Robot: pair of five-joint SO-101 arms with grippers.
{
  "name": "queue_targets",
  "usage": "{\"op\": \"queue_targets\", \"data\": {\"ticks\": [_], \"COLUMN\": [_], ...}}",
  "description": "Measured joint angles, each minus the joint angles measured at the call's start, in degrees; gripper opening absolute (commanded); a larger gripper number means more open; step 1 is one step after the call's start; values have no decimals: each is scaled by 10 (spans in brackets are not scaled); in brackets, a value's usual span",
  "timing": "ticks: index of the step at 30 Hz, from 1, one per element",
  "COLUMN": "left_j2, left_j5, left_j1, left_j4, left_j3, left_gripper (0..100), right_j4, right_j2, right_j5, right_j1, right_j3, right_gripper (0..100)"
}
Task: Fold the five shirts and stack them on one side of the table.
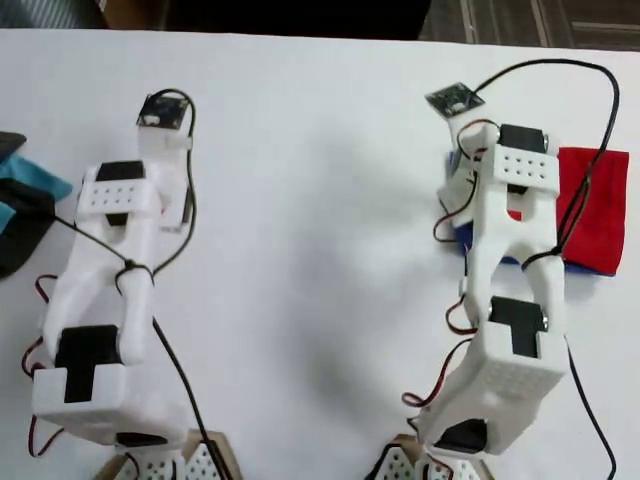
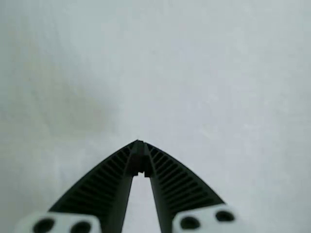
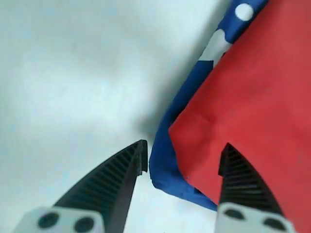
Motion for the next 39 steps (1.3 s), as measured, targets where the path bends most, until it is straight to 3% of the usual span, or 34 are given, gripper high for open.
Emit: {"op": "queue_targets", "data": {"ticks": [8,14,22,27,36,39], "left_j2": [0,0,0,0,0,0], "left_j5": [0,0,0,0,0,0], "left_j1": [0,0,0,0,0,0], "left_j4": [0,0,0,0,0,0], "left_j3": [0,0,0,0,0,0], "left_gripper": [28,28,28,28,28,28], "right_j4": [-39,-54,-54,-54,-49,-40], "right_j2": [40,45,45,45,45,45], "right_j5": [0,0,0,0,2,37], "right_j1": [10,42,45,45,46,55], "right_j3": [0,0,0,0,0,0], "right_gripper": [235,137,138,21,20,20]}}
